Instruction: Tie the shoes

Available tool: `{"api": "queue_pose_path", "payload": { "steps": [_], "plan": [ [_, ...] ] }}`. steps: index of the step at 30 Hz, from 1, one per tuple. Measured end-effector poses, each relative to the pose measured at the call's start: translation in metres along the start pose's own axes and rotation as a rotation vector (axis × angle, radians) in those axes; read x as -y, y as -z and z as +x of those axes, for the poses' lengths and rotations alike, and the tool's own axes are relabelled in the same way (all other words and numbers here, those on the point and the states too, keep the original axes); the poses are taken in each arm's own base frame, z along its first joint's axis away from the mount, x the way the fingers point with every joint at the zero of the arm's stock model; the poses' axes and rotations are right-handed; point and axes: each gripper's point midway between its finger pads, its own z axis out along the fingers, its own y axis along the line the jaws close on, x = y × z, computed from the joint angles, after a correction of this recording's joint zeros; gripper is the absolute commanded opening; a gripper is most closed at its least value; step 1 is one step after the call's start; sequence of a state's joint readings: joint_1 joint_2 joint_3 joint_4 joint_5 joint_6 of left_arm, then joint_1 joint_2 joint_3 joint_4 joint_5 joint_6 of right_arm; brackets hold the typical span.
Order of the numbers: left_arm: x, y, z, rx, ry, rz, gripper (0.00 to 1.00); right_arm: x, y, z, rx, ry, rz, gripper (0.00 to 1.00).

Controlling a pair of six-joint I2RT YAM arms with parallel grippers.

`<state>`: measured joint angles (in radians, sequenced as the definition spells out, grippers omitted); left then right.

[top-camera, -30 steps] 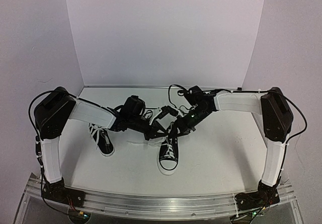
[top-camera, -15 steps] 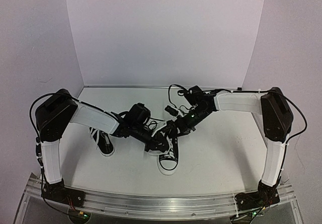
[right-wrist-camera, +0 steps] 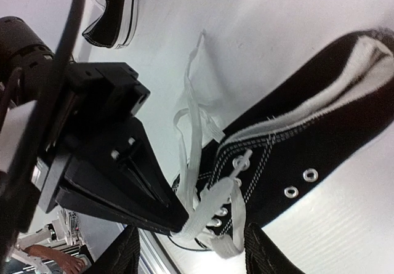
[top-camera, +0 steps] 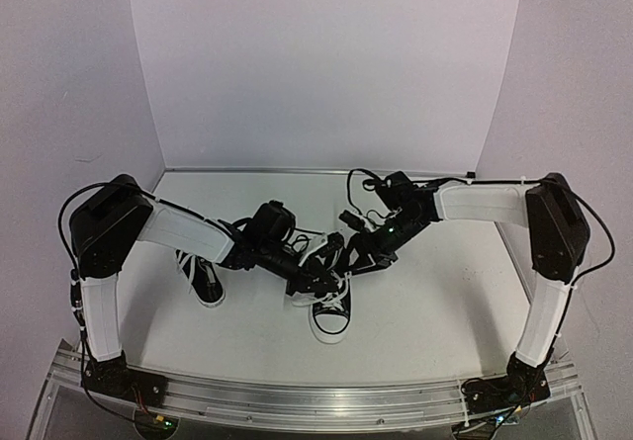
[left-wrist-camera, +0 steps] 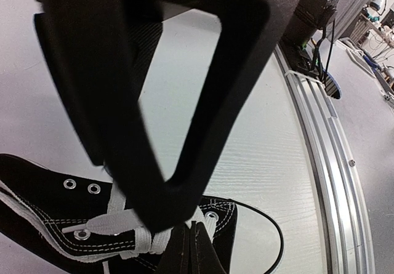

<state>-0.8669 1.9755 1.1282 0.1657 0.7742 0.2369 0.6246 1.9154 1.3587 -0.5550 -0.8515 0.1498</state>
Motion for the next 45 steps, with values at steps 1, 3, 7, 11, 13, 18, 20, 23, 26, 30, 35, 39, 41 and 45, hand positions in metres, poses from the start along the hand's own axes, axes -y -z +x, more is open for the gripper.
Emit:
{"api": "queue_pose_path", "payload": {
  "steps": [1, 3, 7, 11, 13, 18, 20, 23, 26, 30, 35, 39, 41, 45],
  "plan": [
    [0.000, 0.000, -0.001, 0.002, 0.000, 0.000, 0.00, 0.000, 0.004, 0.003, 0.005, -0.016, 0.003, 0.55],
    [-0.001, -0.001, 0.000, 0.004, -0.001, -0.003, 0.00, 0.000, 0.010, 0.009, 0.018, -0.045, 0.005, 0.54],
    [-0.005, -0.002, 0.004, -0.011, 0.007, -0.025, 0.00, 0.003, 0.013, 0.023, 0.031, -0.101, 0.001, 0.51],
    [-0.011, -0.001, 0.013, -0.046, 0.029, -0.060, 0.00, 0.011, 0.006, 0.035, 0.020, -0.167, -0.001, 0.49],
    [-0.013, -0.001, 0.017, -0.061, 0.036, -0.072, 0.00, 0.013, 0.004, 0.037, 0.023, -0.187, -0.006, 0.48],
    [-0.015, -0.001, 0.023, -0.086, 0.036, -0.088, 0.00, 0.008, 0.001, 0.021, 0.075, -0.199, -0.051, 0.45],
    [-0.016, 0.000, 0.024, -0.093, 0.036, -0.093, 0.00, 0.008, -0.001, 0.016, 0.090, -0.202, -0.068, 0.41],
    [-0.016, 0.000, 0.025, -0.098, 0.036, -0.099, 0.00, 0.010, -0.008, 0.012, 0.092, -0.213, -0.084, 0.33],
    [-0.015, -0.001, 0.026, -0.104, 0.034, -0.099, 0.00, 0.013, -0.017, 0.010, 0.076, -0.229, -0.091, 0.26],
    [-0.013, -0.003, 0.021, -0.107, 0.021, -0.095, 0.00, 0.006, -0.023, 0.006, 0.069, -0.227, -0.105, 0.22],
    [-0.010, -0.007, 0.019, -0.107, 0.001, -0.091, 0.00, -0.011, -0.020, -0.007, 0.084, -0.192, -0.141, 0.23],
    [-0.006, -0.012, 0.019, -0.109, -0.009, -0.079, 0.00, -0.019, -0.018, -0.013, 0.090, -0.179, -0.160, 0.28],
    [-0.004, -0.014, 0.018, -0.104, -0.016, -0.072, 0.00, -0.020, -0.019, -0.012, 0.086, -0.185, -0.162, 0.31],
    [-0.002, -0.015, 0.014, -0.088, -0.031, -0.062, 0.00, -0.019, -0.017, -0.011, 0.089, -0.195, -0.155, 0.46]
  ]
}}
